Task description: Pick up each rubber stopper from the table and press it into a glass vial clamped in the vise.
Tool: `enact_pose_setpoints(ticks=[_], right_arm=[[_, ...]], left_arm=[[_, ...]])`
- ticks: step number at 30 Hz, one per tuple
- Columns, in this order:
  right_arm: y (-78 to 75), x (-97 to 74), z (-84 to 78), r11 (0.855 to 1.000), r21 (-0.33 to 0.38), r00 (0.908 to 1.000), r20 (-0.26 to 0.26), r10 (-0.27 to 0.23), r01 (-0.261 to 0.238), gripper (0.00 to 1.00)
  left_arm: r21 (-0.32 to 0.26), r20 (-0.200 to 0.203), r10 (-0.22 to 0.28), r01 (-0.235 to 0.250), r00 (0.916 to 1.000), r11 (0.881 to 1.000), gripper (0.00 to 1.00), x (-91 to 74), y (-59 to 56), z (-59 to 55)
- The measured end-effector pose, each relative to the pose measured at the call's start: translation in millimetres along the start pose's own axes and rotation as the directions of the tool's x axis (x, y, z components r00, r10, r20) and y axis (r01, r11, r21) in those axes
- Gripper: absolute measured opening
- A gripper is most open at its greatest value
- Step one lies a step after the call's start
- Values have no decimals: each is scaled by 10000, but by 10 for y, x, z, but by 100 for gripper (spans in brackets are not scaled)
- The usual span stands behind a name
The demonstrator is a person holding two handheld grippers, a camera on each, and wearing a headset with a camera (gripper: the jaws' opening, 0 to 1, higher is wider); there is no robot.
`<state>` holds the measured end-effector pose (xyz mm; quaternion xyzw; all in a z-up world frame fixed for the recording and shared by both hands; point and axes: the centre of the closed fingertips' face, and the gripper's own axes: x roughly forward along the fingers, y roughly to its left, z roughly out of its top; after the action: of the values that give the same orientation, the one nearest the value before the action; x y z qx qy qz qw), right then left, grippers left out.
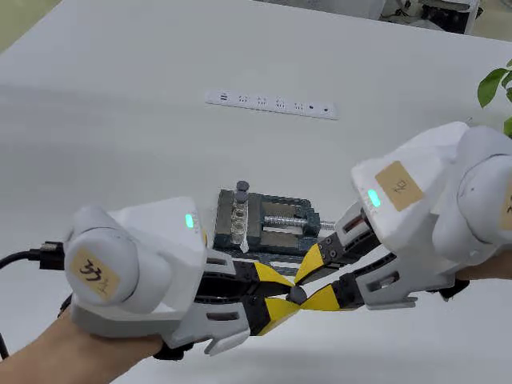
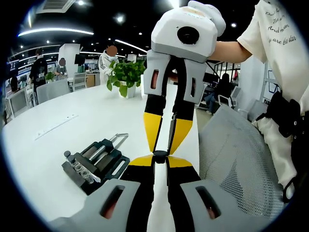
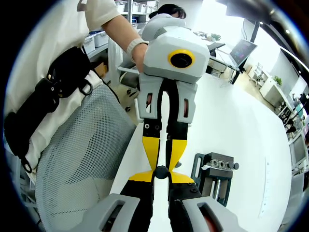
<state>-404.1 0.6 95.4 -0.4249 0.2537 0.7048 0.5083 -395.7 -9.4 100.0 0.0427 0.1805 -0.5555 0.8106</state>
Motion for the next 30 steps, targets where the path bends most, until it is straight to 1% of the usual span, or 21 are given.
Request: enact_pose_setpoints(ticks=[2, 3, 5, 6, 7, 12, 14, 15, 16, 17, 18, 21, 23, 27, 30], right_arm=[[-15, 3, -5, 9999, 135, 10000, -5, 5, -5, 6], [-27, 10, -23, 9999, 150, 9999, -102, -15, 16, 6], [-72, 17, -65, 9999, 99, 9996, -244, -103, 106, 6], [-76, 19, -69, 9999, 144, 9997, -220, -63, 66, 6], [-86, 20, -63, 9997, 221, 9998, -163, -74, 78, 6], [-140, 32, -85, 9997, 239, 9997, -236, -65, 71, 6], [-175, 38, -100, 9997, 179, 9995, -276, -138, 143, 6], [-173, 43, -112, 9996, 272, 9994, -342, -46, 56, 6], [-201, 44, -107, 9997, 171, 9994, -304, -177, 182, 6], [-199, 45, -107, 9998, 200, 9995, -294, -82, 88, 6], [-199, 51, -116, 9985, 549, 9992, -387, -34, 56, 6], [-239, 70, -143, 9995, 312, 9983, -583, -62, 81, 6], [-268, 75, -144, 9992, 404, 9980, -627, 5, 20, 6], [-363, 78, -125, 9994, 339, 9974, -719, -5, 30, 5], [-473, 86, -110, 9996, 272, 9970, -772, -32, 53, 5]], left_arm=[[-48, 10, 64, -63, 10000, 10000, 6, -6, 25, -9], [-119, 72, 148, -147, 9999, 9998, 9, -4, 41, 0], [-155, 64, 263, -262, 9996, 9995, 16, -6, 65, -1], [-112, 43, 300, -300, 9995, 9995, 16, -9, 76, -6], [-117, 40, 287, -287, 9996, 9995, 16, -10, 77, -10], [-208, -24, 386, -387, 9993, 9990, 15, -25, 109, -53], [-263, -39, 429, -429, 9991, 9987, 15, -33, 118, -69], [-275, -45, 446, -447, 9990, 9986, 15, -35, 118, -73], [-306, -45, 465, -466, 9989, 9984, 15, -39, 119, -80], [-333, -54, 477, -479, 9988, 9983, 15, -43, 121, -88], [-334, -58, 514, -515, 9987, 9981, 15, -51, 129, -98], [-435, -56, 629, -631, 9980, 9971, 15, -75, 159, -123], [-512, -62, 713, -715, 9974, 9961, 15, -93, 182, -141], [-663, -47, 912, -913, 9958, 9936, 16, -131, 227, -167], [-785, -35, 1088, -1087, 9941, 9910, 17, -157, 270, -195]])
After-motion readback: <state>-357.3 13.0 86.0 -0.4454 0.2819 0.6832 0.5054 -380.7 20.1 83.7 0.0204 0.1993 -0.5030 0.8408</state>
